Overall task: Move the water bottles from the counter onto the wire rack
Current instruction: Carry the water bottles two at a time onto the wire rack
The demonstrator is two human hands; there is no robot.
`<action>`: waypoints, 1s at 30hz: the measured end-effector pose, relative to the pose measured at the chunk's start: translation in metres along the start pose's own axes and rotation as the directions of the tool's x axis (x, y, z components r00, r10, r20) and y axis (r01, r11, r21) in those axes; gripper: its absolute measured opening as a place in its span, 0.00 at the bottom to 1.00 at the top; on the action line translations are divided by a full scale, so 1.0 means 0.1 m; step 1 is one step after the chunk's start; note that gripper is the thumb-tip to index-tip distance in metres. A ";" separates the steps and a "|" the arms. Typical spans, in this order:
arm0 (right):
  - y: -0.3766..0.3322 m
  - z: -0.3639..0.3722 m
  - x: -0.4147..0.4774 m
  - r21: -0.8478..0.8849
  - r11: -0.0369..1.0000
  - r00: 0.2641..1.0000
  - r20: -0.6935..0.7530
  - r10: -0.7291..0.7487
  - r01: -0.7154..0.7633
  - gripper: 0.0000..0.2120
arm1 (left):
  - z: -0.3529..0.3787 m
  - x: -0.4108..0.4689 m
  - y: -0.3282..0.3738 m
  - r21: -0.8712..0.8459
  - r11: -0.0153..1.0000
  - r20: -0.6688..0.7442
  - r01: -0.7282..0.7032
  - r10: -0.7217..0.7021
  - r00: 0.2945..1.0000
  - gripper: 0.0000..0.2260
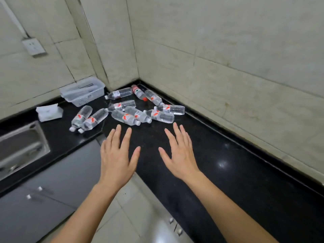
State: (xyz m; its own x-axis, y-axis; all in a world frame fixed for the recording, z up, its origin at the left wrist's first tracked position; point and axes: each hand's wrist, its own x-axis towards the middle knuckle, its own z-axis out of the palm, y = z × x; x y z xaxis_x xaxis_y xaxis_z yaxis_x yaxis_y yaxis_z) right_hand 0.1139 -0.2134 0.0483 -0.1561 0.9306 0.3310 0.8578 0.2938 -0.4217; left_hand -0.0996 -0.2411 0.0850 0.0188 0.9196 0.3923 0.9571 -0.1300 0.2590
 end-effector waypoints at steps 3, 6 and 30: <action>-0.02 0.24 0.25 0.005 1.000 0.999 0.043 0.014 -0.014 0.32 | 0.15 0.22 -0.23 0.005 1.000 0.041 0.001 -0.001 0.999 0.30; 0.07 0.48 0.52 0.009 1.000 0.997 0.079 0.026 -0.027 0.31 | 0.35 0.45 -0.43 0.037 0.999 0.081 -0.001 -0.002 0.997 0.30; 1.02 1.95 2.67 -0.262 0.902 0.831 0.363 0.423 -0.344 0.37 | 2.53 3.00 -2.10 0.153 0.976 0.614 -0.154 0.028 0.789 0.35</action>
State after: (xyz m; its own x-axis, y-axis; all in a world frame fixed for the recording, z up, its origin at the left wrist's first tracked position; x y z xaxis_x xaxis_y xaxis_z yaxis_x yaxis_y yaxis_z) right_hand 0.0645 0.1073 -0.0708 0.0551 0.9763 -0.2095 0.9555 -0.1125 -0.2726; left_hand -0.2221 0.1561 -0.0753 0.2196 0.9492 -0.2255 0.9756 -0.2121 0.0575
